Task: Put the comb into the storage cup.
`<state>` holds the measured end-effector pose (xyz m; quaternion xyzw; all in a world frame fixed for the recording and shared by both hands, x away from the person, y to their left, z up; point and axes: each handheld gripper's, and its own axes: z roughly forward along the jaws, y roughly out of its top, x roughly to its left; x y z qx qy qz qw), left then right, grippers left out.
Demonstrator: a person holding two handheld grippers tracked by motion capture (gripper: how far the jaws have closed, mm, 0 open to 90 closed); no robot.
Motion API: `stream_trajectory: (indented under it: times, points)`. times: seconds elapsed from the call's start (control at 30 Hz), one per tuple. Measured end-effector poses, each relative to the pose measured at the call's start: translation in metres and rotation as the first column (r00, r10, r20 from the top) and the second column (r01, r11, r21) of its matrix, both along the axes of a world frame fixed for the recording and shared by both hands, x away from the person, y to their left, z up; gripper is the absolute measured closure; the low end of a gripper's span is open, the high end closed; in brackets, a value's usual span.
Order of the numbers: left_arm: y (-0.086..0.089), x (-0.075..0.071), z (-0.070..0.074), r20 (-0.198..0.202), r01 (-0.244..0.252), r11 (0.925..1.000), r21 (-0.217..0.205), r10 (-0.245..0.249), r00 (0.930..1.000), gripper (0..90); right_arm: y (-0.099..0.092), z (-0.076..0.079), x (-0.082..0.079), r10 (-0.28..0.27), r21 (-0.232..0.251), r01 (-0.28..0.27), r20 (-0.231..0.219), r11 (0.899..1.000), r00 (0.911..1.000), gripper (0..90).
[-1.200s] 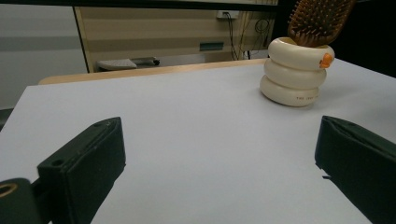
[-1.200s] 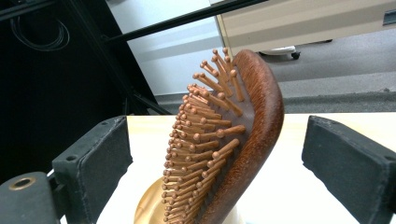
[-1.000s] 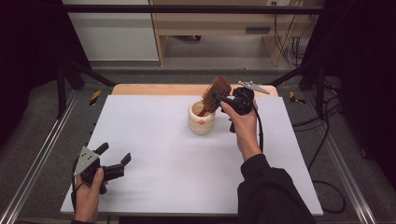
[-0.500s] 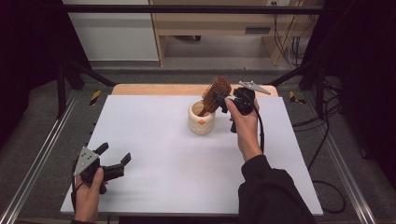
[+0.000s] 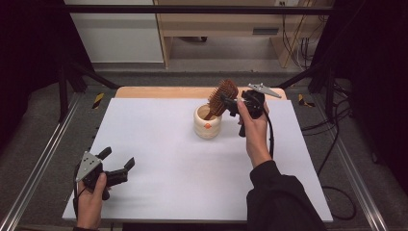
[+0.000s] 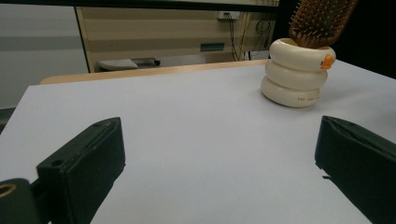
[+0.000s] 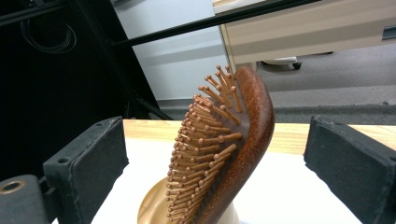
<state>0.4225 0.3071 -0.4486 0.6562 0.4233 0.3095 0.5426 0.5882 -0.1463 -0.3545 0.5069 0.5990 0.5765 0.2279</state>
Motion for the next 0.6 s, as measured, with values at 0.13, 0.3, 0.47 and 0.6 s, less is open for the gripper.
stream_trajectory:
  times: [0.13,0.3,0.47,0.6]
  points:
    - [0.0003,0.0,0.0001,0.0,-0.001,1.0,0.0,0.001,1.0,1.5,-0.0008,0.0005,-0.0004,0.0,0.002,0.0,0.003,1.0,1.0,6.1]
    - [-0.0001,0.0001,-0.0002,-0.001,0.0,1.0,-0.001,0.0,1.0,1.5,-0.0018,0.0019,-0.002,0.006,0.004,-0.006,0.007,1.0,1.0,6.0]
    - [-0.0007,0.0004,-0.0003,0.0,0.001,1.0,-0.003,-0.001,1.0,1.4,-0.0032,0.0031,-0.003,0.015,0.0,-0.015,0.015,1.0,0.9998,4.9]
    - [0.0001,0.0003,-0.0002,0.0,-0.002,1.0,-0.006,0.002,1.0,1.3,-0.0049,0.0032,-0.0033,0.027,0.0,-0.027,0.015,1.0,0.9995,2.6]
